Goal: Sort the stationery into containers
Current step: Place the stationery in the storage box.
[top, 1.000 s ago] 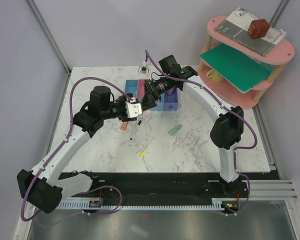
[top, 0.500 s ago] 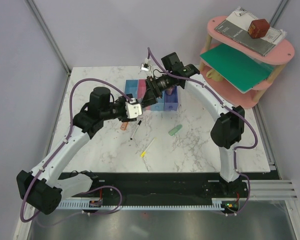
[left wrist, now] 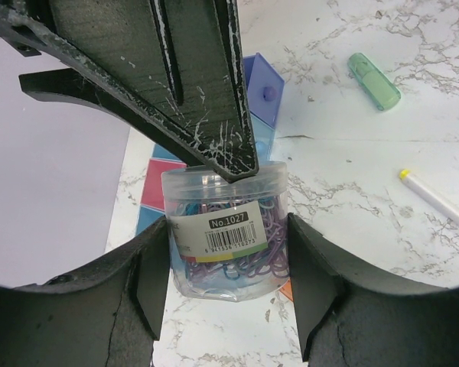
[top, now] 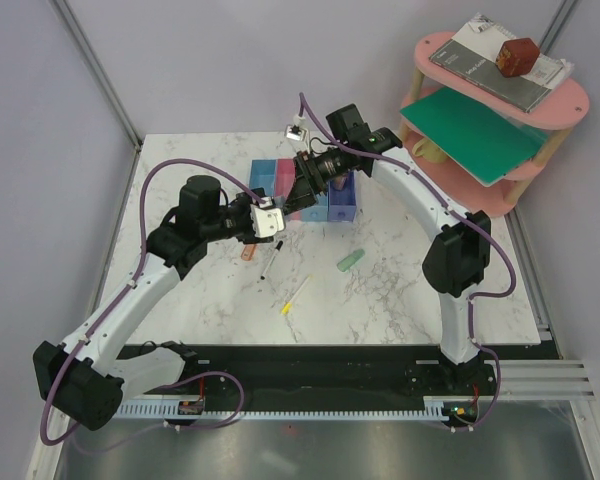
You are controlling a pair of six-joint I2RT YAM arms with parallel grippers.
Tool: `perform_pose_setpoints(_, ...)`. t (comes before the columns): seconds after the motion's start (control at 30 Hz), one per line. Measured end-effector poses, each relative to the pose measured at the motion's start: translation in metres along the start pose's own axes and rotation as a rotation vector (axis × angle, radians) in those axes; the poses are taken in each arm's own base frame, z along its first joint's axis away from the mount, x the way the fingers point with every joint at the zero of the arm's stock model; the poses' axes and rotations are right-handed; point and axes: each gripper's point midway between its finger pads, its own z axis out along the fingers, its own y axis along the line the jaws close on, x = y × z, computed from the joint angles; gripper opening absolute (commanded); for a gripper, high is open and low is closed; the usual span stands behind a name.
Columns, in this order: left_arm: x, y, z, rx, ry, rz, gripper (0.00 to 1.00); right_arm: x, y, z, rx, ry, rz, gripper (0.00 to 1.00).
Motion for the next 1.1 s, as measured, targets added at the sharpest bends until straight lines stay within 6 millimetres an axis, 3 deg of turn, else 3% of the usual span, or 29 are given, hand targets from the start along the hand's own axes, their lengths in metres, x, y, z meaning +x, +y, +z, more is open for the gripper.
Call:
perform_pose_setpoints(0.53,-0.003,0.004,0.0,-0.016,-0.01,0.011,0.03,0.001,0.004,0.006,-0.01,0.009,-0.001,0.77)
perform_pose_setpoints(0.63,-0.003,0.005,0.0,-0.016,-0.011,0.011,0.03,0.002,0.005,0.008,-0.011,0.011,-0.002,0.68)
perform_pose_setpoints(0.67,-0.003,0.005,0.0,-0.016,-0.011,0.011,0.03,0.002,0.005,0.008,-0.01,0.011,-0.003,0.59)
perform_pose_setpoints(0.77,-0.002,0.005,0.0,-0.017,-0.009,0.01,0.19,0.002,0.004,0.008,-0.005,0.011,0.0,0.55)
perform_pose_setpoints(0.8,-0.002,0.005,0.0,-0.018,-0.008,0.01,0.41,0.002,0.004,0.008,-0.005,0.011,0.002,0.55)
perform_pose_setpoints(0.83,-0.002,0.005,0.0,-0.019,-0.007,0.011,0.52,0.002,0.004,0.008,-0.004,0.011,0.002,0.54)
perform_pose_setpoints(0.87,-0.001,0.005,0.0,-0.019,-0.005,0.01,0.68,0.002,0.004,0.008,-0.002,0.011,0.002,0.54)
perform_pose_setpoints(0.97,0.0,0.005,-0.001,-0.025,0.003,0.009,0.8,0.001,0.002,0.008,0.009,0.012,-0.001,0.55)
perform_pose_setpoints(1.1,0.0,-0.002,-0.01,-0.03,0.011,-0.009,0.8,0.001,-0.014,0.004,0.092,0.01,0.002,0.56)
